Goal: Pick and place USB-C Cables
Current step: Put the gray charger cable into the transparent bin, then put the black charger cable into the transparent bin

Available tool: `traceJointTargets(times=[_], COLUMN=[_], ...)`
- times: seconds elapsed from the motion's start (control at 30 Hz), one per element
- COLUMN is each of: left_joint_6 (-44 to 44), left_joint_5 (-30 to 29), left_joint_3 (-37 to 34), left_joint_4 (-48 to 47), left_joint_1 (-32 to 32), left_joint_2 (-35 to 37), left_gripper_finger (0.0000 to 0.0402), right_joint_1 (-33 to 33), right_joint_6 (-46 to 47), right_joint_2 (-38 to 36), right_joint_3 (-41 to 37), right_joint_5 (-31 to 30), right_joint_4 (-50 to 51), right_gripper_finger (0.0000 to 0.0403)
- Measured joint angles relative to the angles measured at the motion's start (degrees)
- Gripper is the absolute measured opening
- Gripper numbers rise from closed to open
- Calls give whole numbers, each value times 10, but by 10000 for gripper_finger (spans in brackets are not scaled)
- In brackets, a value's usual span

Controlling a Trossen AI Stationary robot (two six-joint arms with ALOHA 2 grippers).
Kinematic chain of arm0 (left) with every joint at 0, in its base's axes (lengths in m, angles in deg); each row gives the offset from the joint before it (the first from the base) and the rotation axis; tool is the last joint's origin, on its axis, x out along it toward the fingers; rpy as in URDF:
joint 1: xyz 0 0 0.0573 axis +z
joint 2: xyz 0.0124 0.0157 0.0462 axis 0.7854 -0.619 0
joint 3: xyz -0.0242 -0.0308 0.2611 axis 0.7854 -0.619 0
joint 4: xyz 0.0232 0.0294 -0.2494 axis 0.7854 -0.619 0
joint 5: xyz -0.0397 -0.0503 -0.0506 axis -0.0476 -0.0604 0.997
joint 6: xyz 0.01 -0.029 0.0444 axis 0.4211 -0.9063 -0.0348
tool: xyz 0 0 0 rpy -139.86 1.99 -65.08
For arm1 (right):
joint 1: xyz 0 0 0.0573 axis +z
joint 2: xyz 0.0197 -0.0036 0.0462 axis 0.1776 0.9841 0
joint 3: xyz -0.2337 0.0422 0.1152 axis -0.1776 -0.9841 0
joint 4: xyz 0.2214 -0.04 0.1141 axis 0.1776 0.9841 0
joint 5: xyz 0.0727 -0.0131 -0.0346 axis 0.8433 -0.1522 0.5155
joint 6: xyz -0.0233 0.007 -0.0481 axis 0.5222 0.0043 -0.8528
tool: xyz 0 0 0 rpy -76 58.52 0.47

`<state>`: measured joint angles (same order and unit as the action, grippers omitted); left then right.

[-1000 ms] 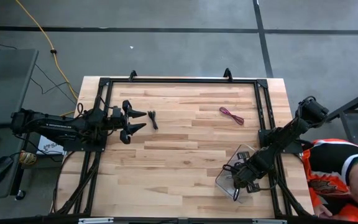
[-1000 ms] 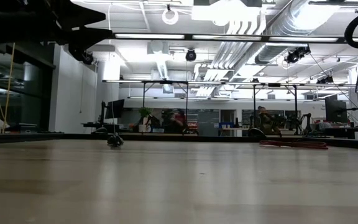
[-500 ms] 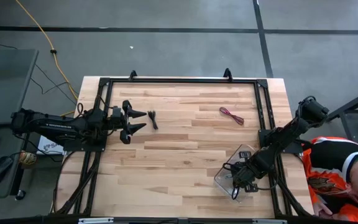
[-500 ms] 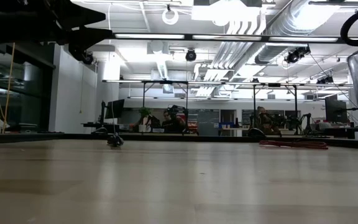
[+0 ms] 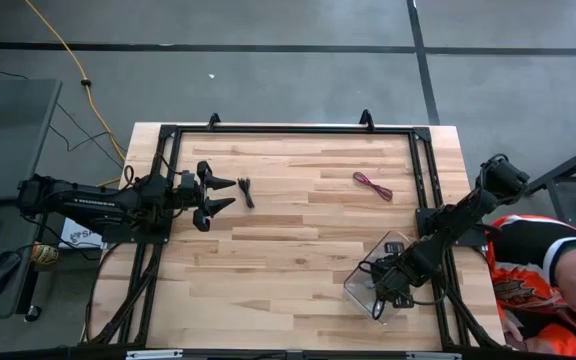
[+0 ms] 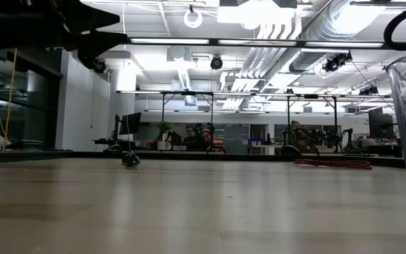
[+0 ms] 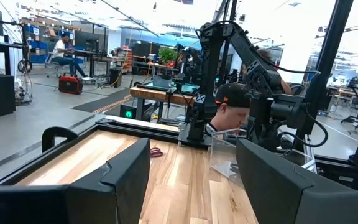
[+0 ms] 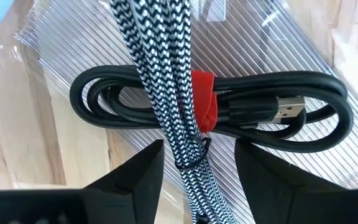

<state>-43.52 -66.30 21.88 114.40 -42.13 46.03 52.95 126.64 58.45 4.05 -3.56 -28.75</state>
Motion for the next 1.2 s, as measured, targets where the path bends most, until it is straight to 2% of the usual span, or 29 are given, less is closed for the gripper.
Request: traceJointTargets(times=[0.37, 0.63, 0.9, 1.2], left_joint_6=[0, 0, 0, 0], left_joint_5=[0, 0, 0, 0], left_joint_3=[0, 0, 0, 0], left_joint_4=[0, 0, 0, 0], left_joint_1=[0, 0, 0, 0], left_joint_2=[0, 0, 0, 0], left_gripper_finger=[218, 218, 218, 218], right_joint_1=[0, 0, 0, 0], right_joint_6=[-4, 37, 64, 134], right_joint_2=[0, -3, -53, -160], right_joint_3=[0, -3, -3, -2], right_joint_5=[4, 53, 7, 5], right_joint_4=[1, 11, 7, -14], right_gripper_finger=[190, 190, 190, 190])
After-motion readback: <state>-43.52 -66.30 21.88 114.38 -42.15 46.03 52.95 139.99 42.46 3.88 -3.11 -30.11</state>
